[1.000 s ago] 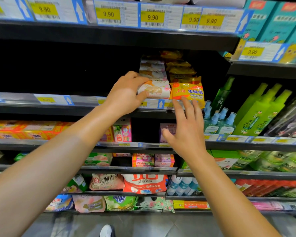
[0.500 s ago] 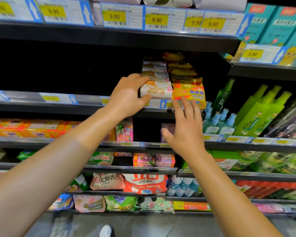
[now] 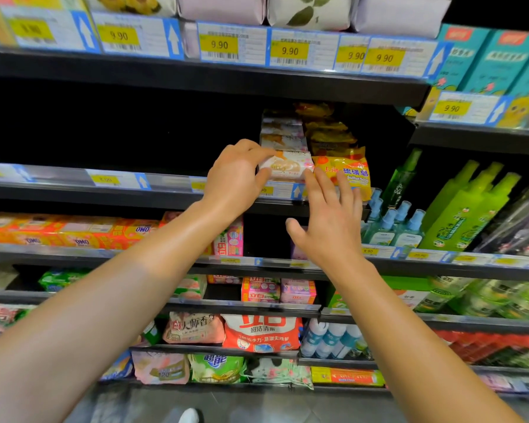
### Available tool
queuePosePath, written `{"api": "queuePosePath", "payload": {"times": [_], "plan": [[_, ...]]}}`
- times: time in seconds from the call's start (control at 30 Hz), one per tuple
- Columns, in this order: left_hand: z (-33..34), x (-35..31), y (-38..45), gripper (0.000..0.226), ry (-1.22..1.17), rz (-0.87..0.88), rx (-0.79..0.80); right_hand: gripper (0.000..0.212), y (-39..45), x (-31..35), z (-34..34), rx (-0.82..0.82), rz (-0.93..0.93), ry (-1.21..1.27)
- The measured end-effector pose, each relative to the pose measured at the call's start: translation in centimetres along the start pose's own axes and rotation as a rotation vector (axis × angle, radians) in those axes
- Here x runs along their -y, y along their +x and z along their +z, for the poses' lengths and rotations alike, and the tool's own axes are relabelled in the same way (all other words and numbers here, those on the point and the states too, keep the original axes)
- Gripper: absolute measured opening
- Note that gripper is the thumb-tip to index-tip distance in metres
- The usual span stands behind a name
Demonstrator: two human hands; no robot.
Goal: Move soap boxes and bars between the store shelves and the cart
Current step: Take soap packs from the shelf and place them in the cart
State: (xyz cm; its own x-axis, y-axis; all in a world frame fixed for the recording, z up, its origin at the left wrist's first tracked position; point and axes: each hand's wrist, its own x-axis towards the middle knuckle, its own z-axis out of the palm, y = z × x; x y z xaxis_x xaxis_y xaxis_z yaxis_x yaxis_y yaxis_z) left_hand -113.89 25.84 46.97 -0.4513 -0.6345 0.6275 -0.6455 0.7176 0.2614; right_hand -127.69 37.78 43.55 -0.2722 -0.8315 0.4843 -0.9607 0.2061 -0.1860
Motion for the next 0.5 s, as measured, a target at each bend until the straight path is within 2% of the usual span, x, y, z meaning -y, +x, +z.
{"api": "queuePosePath", "payload": {"times": [0.5], "plan": [[-0.13,0.33,0.03,0.039,-0.02,-0.022,0.016,0.084,0.19,0.69,0.24,0.027,0.047,0.043]]}}
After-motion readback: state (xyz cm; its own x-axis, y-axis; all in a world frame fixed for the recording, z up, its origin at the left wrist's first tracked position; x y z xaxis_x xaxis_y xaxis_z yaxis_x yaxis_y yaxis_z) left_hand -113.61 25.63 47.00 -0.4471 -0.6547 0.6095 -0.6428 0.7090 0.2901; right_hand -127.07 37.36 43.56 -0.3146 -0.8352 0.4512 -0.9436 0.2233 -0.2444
